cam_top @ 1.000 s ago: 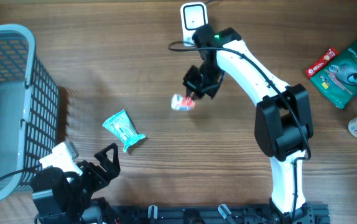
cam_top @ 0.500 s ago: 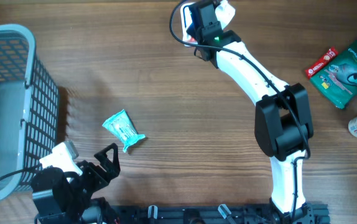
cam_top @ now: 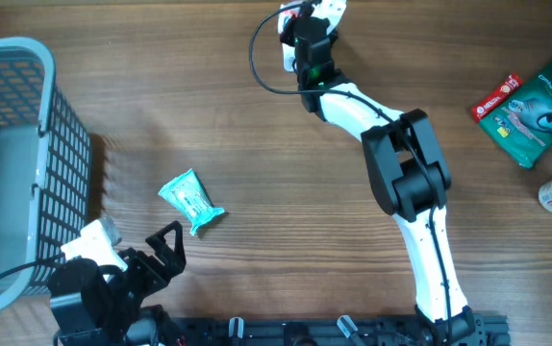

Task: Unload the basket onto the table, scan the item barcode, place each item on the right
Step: 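Lift the small pack and hold it up to the scanner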

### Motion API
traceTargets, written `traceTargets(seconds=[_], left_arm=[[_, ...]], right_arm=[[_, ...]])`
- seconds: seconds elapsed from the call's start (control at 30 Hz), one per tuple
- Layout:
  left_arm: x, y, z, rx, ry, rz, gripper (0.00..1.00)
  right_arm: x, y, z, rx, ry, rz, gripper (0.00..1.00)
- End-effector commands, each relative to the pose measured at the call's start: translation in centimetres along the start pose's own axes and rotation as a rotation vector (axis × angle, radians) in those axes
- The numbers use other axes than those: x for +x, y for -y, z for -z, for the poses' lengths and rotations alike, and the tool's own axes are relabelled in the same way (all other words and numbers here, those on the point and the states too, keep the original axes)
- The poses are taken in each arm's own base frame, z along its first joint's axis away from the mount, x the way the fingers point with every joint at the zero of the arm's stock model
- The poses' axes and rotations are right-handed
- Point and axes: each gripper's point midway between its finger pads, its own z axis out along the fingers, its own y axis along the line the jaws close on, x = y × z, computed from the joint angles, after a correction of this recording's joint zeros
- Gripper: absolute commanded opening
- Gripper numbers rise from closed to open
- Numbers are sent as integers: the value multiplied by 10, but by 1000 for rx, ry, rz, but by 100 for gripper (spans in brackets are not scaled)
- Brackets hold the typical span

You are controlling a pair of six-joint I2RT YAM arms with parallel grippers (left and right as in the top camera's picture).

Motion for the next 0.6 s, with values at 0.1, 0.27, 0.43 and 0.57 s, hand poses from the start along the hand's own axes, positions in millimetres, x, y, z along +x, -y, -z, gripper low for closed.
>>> traceTargets(seconds=[0.1, 0.27, 0.43, 0.57], left_arm=[[0, 1, 0, 7, -2, -19, 100], [0, 1, 0, 7, -2, -19, 100], [0, 1, 0, 7, -2, -19, 100], [0, 1, 0, 7, -2, -19, 100]], right_arm=[[-1, -2, -5, -67, 2, 12, 4], [-3, -5, -4, -79, 1, 10, 4], [-55, -23, 7, -100, 70, 112, 4], [-120, -10, 27, -1, 70, 364, 5]])
